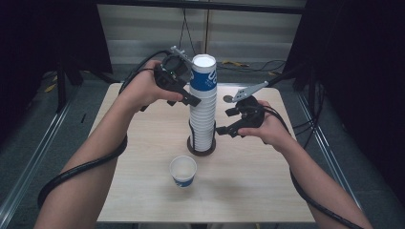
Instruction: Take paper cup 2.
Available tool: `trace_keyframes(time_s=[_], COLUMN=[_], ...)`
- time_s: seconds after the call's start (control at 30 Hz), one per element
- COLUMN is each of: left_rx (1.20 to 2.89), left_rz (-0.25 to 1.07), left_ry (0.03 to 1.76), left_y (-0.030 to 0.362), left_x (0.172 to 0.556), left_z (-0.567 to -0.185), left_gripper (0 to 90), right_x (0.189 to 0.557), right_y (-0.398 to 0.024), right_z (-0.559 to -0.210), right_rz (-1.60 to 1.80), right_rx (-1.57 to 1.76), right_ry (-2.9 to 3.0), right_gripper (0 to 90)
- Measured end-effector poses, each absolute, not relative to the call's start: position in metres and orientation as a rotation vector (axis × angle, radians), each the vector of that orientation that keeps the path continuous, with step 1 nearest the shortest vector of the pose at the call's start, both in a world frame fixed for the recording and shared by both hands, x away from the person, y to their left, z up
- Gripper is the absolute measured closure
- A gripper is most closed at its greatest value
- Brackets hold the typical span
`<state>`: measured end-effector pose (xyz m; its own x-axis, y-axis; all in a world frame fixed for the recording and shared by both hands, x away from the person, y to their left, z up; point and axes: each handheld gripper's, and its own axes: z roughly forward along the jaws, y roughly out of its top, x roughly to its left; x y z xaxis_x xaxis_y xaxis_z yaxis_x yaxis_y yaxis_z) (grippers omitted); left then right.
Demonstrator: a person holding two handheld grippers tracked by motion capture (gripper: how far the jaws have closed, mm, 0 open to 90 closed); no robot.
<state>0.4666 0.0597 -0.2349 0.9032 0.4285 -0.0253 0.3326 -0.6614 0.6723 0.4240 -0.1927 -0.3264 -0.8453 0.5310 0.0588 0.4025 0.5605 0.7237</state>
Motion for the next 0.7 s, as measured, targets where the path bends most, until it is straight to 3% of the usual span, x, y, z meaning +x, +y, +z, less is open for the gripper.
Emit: trace_keyframes(time_s=[0.7], left_rx=[2.273], left_rz=[0.204], left_ry=[0.551], left_y=[0.039], left_x=[0.48], left_z=[-0.235], left_gripper=[17.9], right_x=[0.446], right_y=[-0.185], right_z=[-0.299], right_rz=[1.258], right_rx=[0.859], right_ry=[2.504], right_gripper=[14.4])
